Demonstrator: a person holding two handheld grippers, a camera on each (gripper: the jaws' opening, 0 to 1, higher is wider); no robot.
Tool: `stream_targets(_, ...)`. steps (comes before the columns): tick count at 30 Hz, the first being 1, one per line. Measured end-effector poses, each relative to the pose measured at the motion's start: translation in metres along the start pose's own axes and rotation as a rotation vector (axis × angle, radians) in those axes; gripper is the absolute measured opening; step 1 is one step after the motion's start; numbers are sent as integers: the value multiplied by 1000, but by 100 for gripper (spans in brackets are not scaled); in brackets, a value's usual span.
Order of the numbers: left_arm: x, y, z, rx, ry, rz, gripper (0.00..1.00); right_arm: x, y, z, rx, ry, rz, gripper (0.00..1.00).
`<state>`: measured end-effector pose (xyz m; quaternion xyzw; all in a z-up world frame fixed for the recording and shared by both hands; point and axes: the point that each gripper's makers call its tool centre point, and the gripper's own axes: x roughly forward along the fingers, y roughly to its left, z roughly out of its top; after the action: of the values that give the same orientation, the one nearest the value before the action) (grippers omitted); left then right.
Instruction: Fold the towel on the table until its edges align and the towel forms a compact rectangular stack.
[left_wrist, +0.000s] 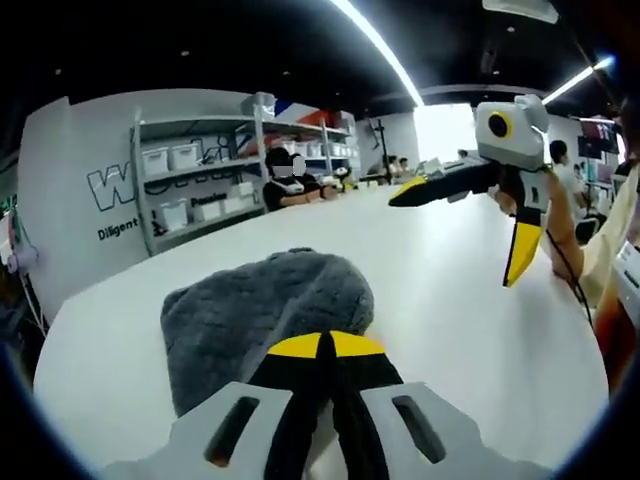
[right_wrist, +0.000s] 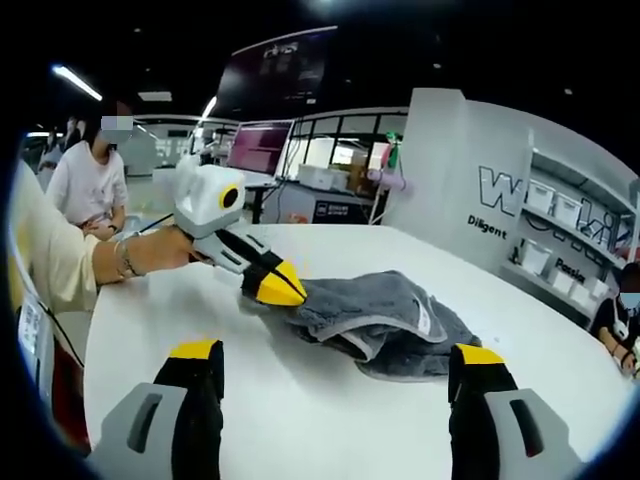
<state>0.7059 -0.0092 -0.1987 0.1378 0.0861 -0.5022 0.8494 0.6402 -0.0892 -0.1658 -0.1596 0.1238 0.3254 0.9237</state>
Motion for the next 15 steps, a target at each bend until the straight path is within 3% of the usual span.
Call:
stream_targets(3, 2, -1, -1, 24, 5, 7, 17, 0, -1, -1, 1, 3, -2, 94)
stream_targets(7, 4, 0, -3, 33, 13, 15, 17, 1, -1, -2, 1, 10, 1, 94)
stream_targets(10, 6, -1, -7, 37, 21, 17, 15, 2, 1, -2, -4, 12, 6, 94)
stream_targets(15, 7, 1, -11, 75, 37, 28, 1, 2, 1, -2, -6, 9, 7, 94)
